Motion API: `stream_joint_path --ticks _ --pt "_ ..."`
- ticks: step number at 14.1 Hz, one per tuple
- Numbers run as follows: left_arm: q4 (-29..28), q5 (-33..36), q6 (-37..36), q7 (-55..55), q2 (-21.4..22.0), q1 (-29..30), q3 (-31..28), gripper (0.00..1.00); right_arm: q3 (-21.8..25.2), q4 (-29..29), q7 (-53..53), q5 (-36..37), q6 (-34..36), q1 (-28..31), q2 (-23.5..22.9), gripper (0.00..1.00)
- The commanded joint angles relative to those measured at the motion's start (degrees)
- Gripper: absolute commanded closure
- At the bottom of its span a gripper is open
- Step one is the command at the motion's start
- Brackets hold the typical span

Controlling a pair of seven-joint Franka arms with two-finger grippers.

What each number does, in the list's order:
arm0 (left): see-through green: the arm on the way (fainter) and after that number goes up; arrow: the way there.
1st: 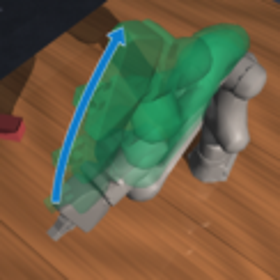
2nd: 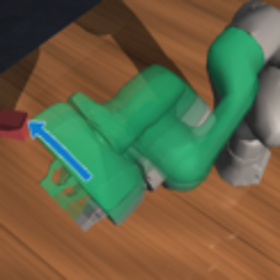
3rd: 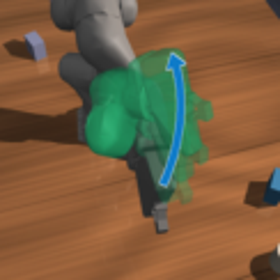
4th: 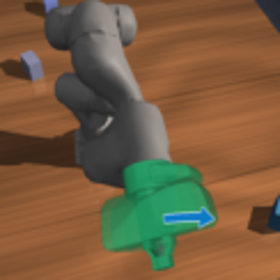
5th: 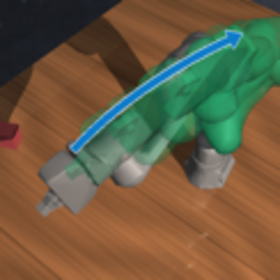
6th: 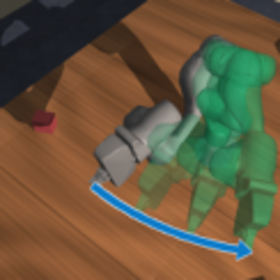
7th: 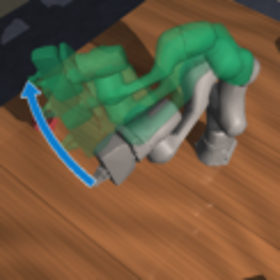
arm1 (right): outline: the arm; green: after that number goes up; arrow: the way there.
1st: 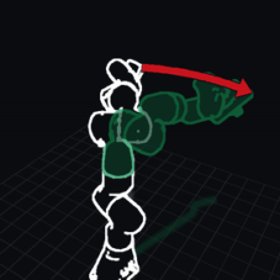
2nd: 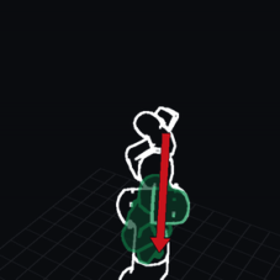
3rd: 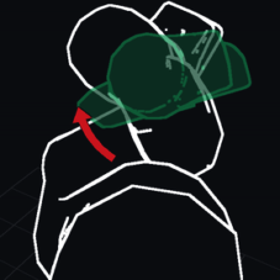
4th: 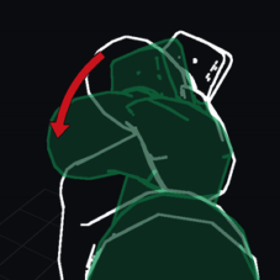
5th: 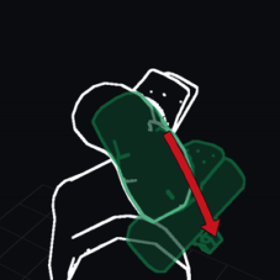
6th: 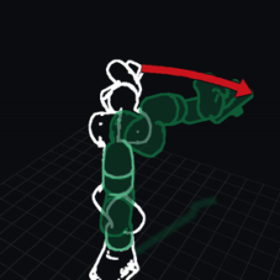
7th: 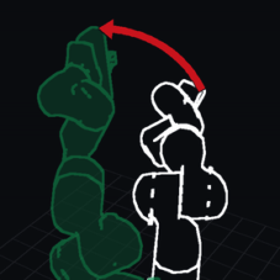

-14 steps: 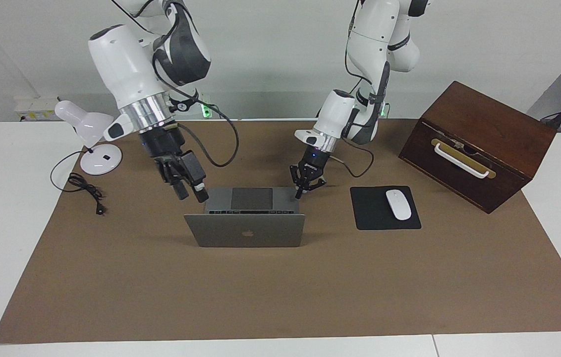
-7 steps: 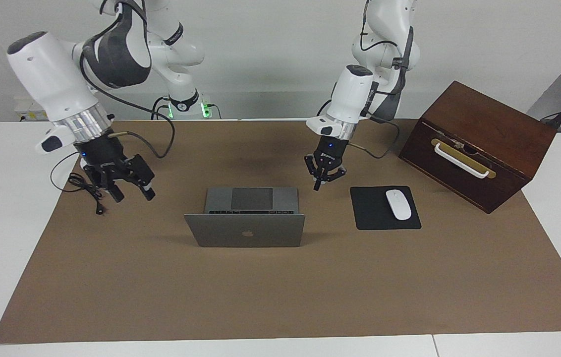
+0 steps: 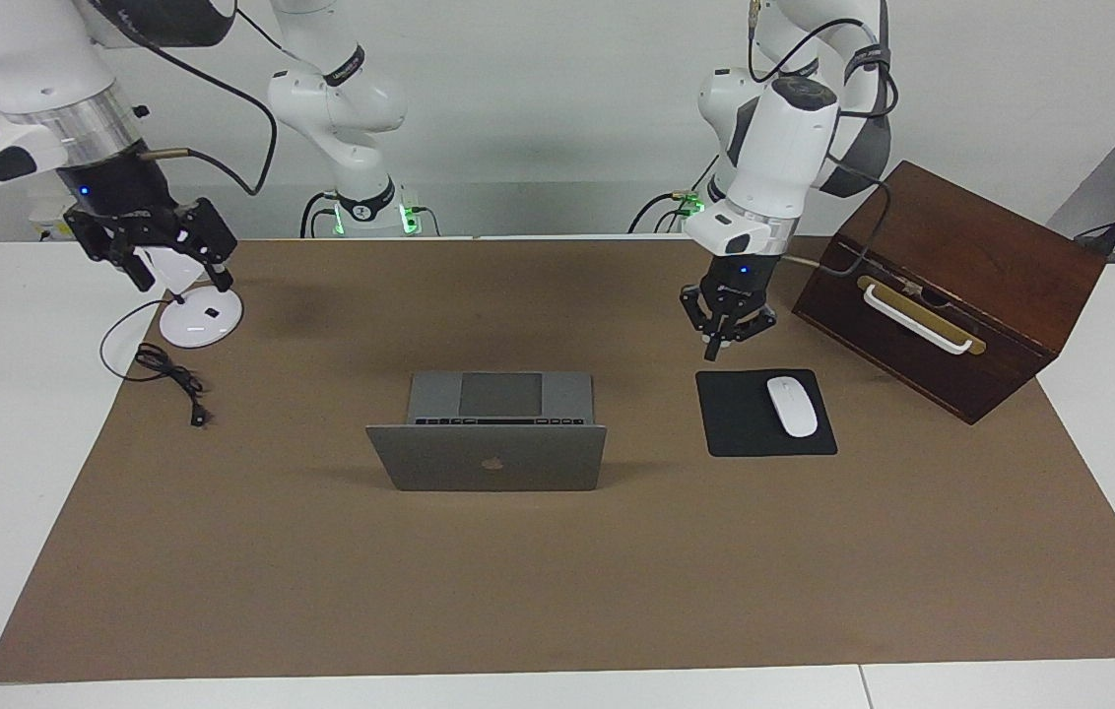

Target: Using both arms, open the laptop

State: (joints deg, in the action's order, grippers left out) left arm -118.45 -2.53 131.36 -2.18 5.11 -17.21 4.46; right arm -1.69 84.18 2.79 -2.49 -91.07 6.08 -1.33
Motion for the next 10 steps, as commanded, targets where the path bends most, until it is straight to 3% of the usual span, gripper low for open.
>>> stream_joint_path --ticks 1,2,3,10 --pt "6.20 -0.20 -11.00 -0.90 0.51 3.58 0.55 0.78 -0.42 -1.57 -1.38 3.45 5.89 0.42 -0.42 0.00" --pt "8.04 -0.20 -14.17 -0.55 0.51 4.37 0.46 0.43 -0.42 -1.48 -1.38 3.54 8.34 0.42 -0.25 0.00" --pt "9.11 -0.11 -16.55 -0.55 0.60 5.17 0.37 0.00 -0.24 -1.39 -1.29 3.72 10.37 0.42 0.10 0.00" --pt "13.94 0.42 -25.08 -0.55 1.66 13.77 0.11 0.00 0.46 -1.66 -1.38 3.89 11.27 0.69 -0.60 0.00"
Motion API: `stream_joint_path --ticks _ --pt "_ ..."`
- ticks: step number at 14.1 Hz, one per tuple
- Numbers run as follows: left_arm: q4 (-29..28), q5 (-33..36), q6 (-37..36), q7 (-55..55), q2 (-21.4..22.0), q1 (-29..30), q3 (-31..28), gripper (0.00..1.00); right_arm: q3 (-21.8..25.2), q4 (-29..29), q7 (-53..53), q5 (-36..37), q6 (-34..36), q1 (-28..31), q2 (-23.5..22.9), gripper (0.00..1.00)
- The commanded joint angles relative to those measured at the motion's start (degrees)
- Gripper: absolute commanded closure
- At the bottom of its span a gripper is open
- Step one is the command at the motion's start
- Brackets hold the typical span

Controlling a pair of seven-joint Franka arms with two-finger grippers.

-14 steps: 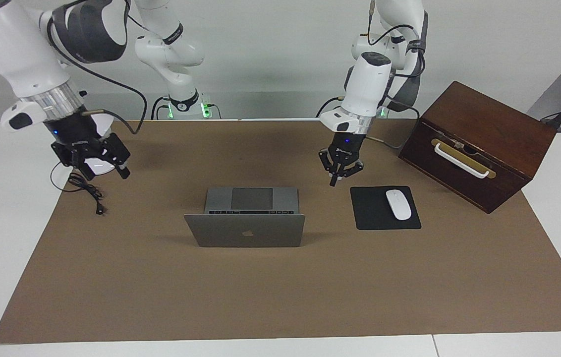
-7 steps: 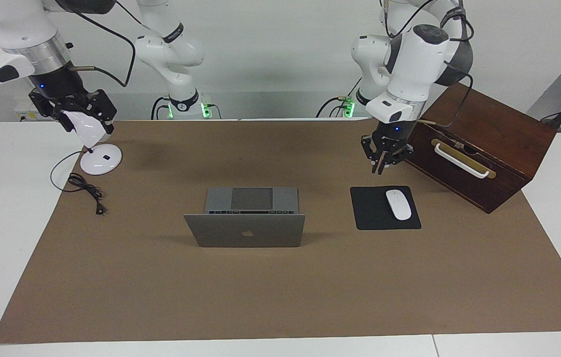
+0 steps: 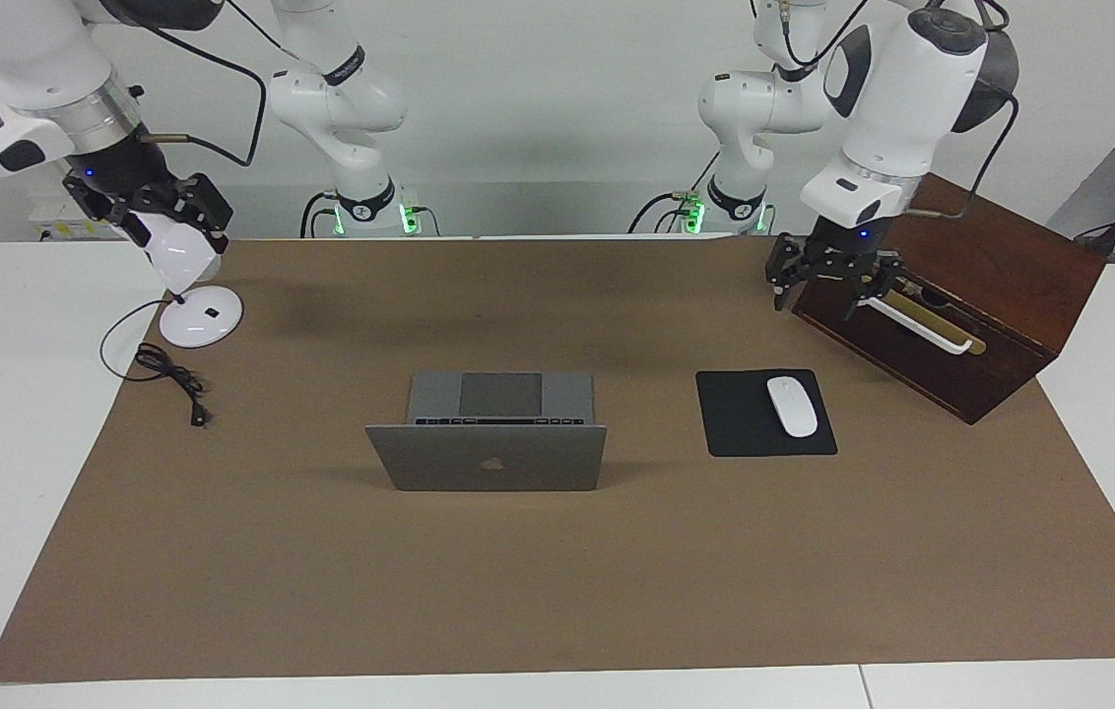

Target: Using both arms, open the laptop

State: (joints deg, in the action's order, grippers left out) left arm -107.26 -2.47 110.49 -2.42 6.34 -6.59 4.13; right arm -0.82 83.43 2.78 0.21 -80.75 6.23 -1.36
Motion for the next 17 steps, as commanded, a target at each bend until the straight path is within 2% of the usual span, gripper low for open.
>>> stream_joint_path --ticks 1,4,9,14,17 --pt "4.59 0.53 -6.32 -0.39 0.26 5.16 0.44 0.00 -0.41 -0.90 -1.38 1.11 0.77 0.54 -0.58 0.00" --pt "9.69 3.77 -11.61 -0.65 -0.45 8.00 0.53 0.00 -0.33 -0.90 -1.38 1.11 0.07 0.80 -0.93 0.00" --pt "12.08 3.09 -16.97 -0.30 -1.24 8.17 0.53 0.00 -0.33 1.56 -1.02 0.32 -3.36 1.15 -0.93 0.00" --pt "12.16 0.28 -22.50 2.06 -1.06 8.26 0.44 0.00 -0.41 9.63 -0.59 0.15 -6.61 1.07 1.79 0.00" --pt "12.25 0.44 -21.99 4.18 -1.07 8.17 0.53 0.00 -0.41 12.20 -1.11 0.15 -9.16 0.80 2.94 0.00"
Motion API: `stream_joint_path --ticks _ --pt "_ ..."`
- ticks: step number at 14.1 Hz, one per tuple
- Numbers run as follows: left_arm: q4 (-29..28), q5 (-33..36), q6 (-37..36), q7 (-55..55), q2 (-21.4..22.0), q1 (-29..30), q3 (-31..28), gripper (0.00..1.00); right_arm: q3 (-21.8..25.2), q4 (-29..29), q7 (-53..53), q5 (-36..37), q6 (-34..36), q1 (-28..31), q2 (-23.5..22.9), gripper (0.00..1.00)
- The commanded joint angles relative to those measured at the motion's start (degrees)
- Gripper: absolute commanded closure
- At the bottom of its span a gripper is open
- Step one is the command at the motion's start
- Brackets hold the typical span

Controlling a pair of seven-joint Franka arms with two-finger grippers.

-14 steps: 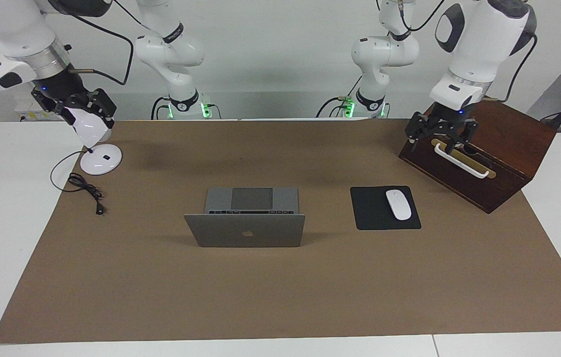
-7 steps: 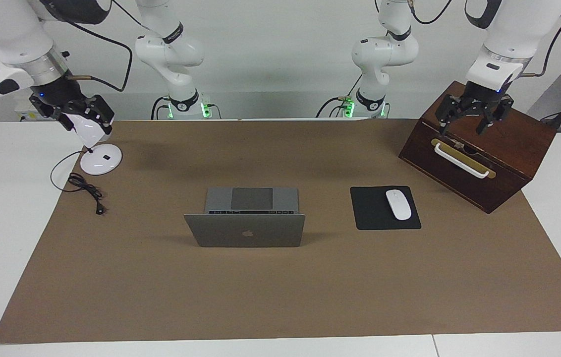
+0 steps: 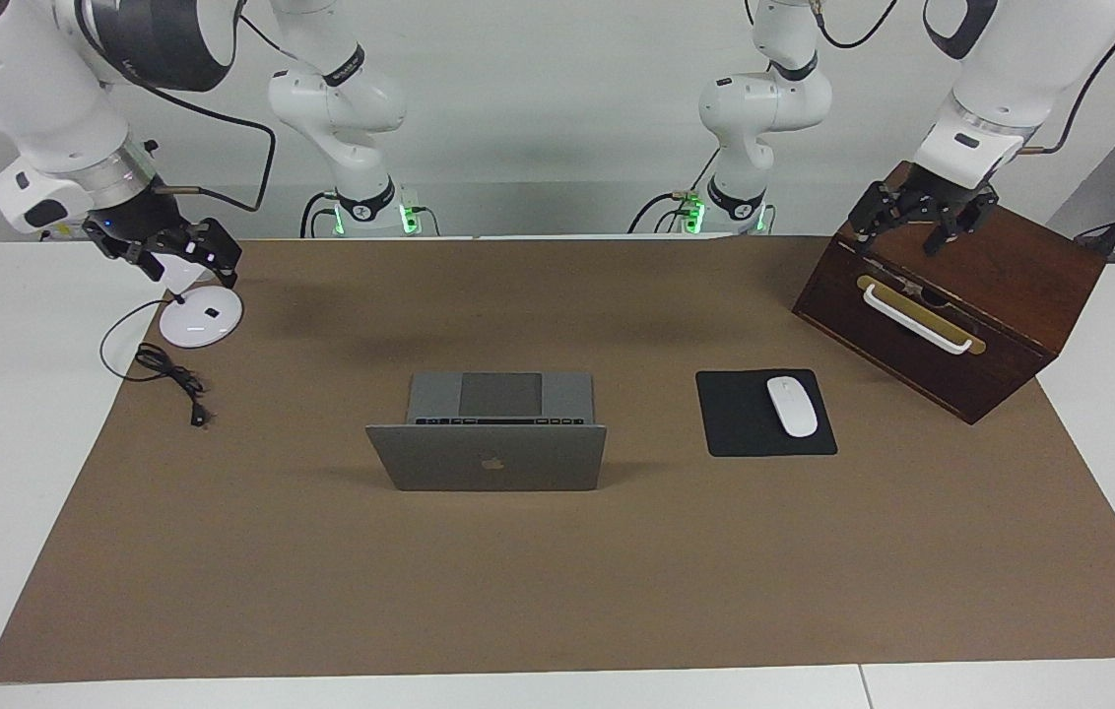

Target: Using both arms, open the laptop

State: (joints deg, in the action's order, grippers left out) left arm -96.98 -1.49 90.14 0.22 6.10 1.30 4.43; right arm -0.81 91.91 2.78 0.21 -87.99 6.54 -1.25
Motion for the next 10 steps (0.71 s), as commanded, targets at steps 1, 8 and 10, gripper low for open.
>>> stream_joint_path --ticks 1,8,10 --pt "1.97 -0.53 -1.37 1.53 -0.82 0.19 0.22 0.00 -0.42 3.71 -1.20 0.15 -1.83 0.50 2.84 0.00" --pt "1.71 -0.35 -0.66 1.53 -0.82 0.19 0.22 0.00 -0.86 4.33 -1.20 0.15 -2.54 0.50 3.10 0.00" --pt "1.71 -0.35 -0.84 1.62 -0.82 0.28 0.22 0.00 -0.78 4.33 -1.29 0.06 -2.45 0.93 3.19 0.00"
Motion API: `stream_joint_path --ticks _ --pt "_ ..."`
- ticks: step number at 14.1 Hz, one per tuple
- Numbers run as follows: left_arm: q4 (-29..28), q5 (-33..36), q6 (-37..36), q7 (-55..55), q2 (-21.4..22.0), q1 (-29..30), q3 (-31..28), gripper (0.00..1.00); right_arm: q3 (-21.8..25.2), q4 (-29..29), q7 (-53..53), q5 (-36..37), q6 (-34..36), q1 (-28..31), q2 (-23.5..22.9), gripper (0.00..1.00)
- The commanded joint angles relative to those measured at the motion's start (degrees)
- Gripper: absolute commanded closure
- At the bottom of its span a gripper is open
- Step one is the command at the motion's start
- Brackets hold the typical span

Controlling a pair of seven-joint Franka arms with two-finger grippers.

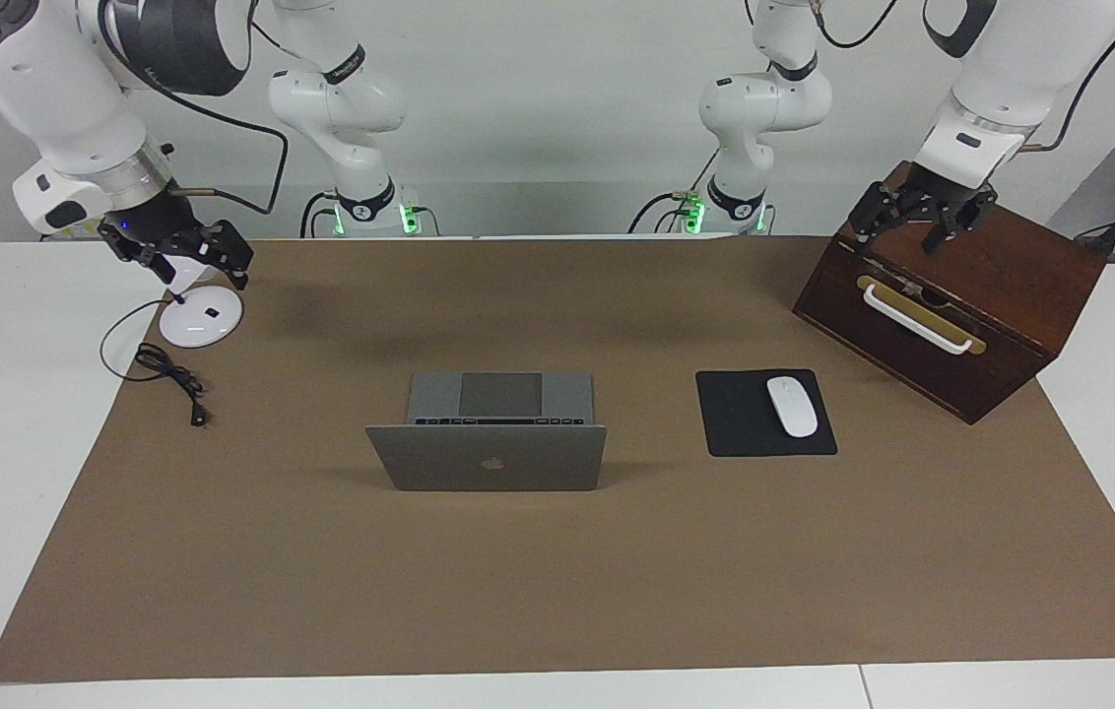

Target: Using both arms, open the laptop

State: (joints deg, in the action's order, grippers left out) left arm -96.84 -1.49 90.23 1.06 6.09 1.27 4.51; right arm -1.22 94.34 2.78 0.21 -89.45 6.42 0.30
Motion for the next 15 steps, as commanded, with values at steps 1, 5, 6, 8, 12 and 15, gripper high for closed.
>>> stream_joint_path --ticks 1,5,6,8,12,15 --pt "1.57 -0.35 -0.85 0.78 -0.73 0.31 0.15 0.00 -0.36 2.08 -1.29 0.15 -0.90 1.05 1.72 0.00" --pt "1.57 -0.35 -0.85 0.96 -0.73 0.31 0.15 0.00 -0.27 2.16 -1.20 0.15 -0.02 1.05 1.89 0.00" --pt "1.57 -0.35 -0.76 0.87 -0.73 0.31 0.15 0.00 -0.27 2.16 -1.20 0.15 -0.02 1.13 1.89 0.00" --pt "1.48 -0.27 -0.67 0.87 -0.73 0.31 0.15 0.00 -0.27 1.99 -1.29 0.15 0.42 1.22 1.89 0.00" --pt "1.48 -0.27 -0.76 0.87 -0.73 0.31 0.15 0.00 -0.18 1.99 -1.20 0.15 0.42 1.14 1.89 0.00" --pt "1.39 -0.27 -0.67 0.87 -0.64 0.66 0.15 0.00 -0.18 1.99 -1.11 0.15 0.42 1.14 1.89 0.00"
